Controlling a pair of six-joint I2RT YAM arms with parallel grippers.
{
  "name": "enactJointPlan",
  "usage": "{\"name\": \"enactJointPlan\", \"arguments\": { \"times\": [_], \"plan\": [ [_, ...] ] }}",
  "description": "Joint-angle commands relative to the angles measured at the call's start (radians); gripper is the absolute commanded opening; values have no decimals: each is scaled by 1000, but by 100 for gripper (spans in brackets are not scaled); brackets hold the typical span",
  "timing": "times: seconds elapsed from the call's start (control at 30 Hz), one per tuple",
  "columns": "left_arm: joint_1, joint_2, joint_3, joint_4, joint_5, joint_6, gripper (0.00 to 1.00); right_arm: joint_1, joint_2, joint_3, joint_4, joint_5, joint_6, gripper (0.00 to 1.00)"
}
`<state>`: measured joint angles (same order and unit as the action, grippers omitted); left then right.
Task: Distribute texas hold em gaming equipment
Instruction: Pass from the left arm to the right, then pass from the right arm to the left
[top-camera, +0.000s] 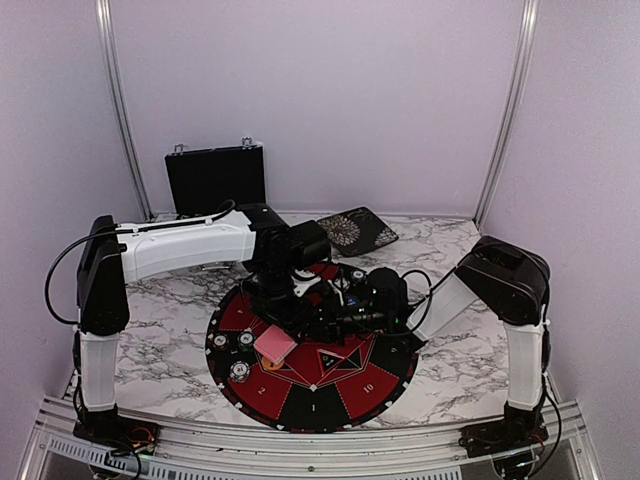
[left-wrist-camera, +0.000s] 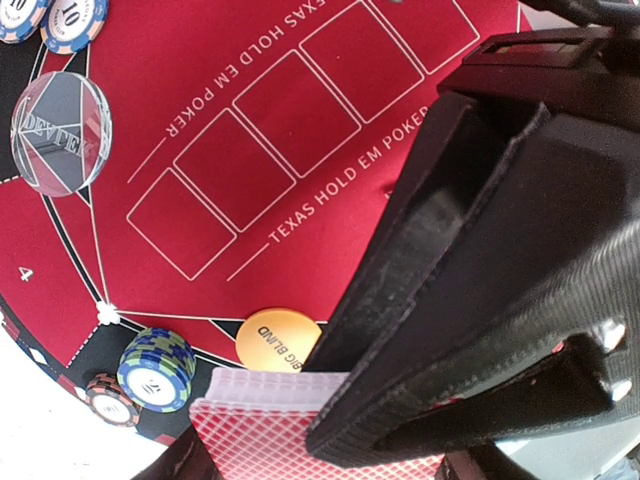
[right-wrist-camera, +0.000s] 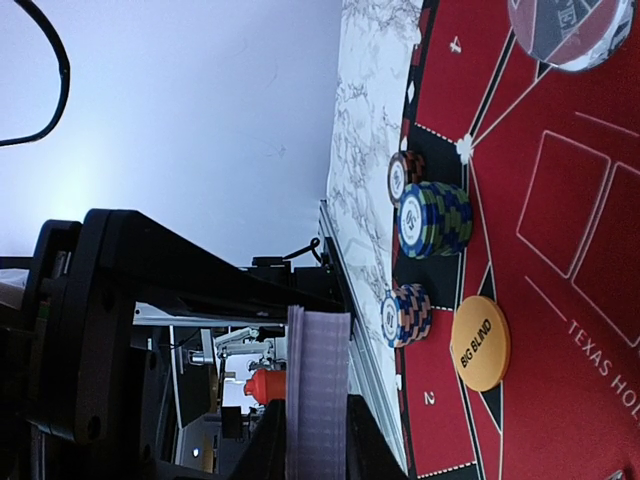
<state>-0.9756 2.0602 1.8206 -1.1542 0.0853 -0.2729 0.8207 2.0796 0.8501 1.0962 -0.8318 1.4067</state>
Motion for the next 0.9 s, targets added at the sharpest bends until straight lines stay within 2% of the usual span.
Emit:
{"name": "enactJointPlan", "arguments": {
  "times": [0.0, 0.1, 0.27, 0.87],
  "plan": [
    [-5, -71, 4, -22, -24, 6, 59, 8, -2, 15, 8, -4, 1, 4],
    [-5, -82, -19, -21, -33, 9, 67, 3, -7, 10, 38, -7, 25, 2],
    [-4, -90, -43, -18, -37, 17, 73, -4, -25, 3, 58, -4, 44, 1],
    [-5, -97, -125, 46, 12, 47, 87, -28, -42, -10, 88, 3, 72, 0]
  ]
}}
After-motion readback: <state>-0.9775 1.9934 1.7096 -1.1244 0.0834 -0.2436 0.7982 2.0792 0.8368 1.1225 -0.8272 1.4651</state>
